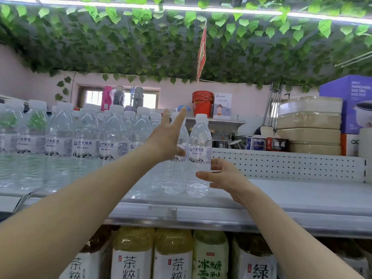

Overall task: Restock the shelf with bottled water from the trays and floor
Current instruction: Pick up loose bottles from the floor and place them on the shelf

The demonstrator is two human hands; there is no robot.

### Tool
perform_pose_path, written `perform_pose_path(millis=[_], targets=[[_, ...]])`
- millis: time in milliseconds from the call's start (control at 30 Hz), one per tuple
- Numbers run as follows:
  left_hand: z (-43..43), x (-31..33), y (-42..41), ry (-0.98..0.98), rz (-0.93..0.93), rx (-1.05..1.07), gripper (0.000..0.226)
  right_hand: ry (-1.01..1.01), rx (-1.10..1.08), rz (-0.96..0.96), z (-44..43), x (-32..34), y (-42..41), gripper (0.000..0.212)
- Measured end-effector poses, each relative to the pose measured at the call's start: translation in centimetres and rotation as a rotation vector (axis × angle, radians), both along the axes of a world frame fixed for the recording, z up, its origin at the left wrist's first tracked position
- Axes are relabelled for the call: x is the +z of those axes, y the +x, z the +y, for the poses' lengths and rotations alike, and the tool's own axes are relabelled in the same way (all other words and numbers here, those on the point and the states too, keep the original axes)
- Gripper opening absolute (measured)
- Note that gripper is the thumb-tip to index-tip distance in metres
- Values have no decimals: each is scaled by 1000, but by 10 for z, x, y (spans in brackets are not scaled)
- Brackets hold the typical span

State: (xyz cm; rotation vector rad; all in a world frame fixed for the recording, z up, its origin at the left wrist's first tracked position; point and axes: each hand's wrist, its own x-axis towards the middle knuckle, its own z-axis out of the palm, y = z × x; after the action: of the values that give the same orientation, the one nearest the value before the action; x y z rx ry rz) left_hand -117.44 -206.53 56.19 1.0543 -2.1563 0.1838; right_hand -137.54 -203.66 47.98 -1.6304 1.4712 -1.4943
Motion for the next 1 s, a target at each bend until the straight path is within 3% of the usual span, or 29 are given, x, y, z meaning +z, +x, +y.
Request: perform_pose_path(millis=[133, 333, 533, 1000], targets=[[1, 30, -2, 11, -144, 88, 131, -1, 2, 0, 1, 0, 0, 70], [1, 48, -4, 81, -289, 142, 125, -6, 2, 22, 2, 0, 1, 54], [-4, 49, -4, 49, -249, 121, 122, -16, 11, 24, -3, 0, -1, 42], [-24, 41, -11, 36, -202, 102, 120, 10, -56, 98, -28, 0, -10, 43]])
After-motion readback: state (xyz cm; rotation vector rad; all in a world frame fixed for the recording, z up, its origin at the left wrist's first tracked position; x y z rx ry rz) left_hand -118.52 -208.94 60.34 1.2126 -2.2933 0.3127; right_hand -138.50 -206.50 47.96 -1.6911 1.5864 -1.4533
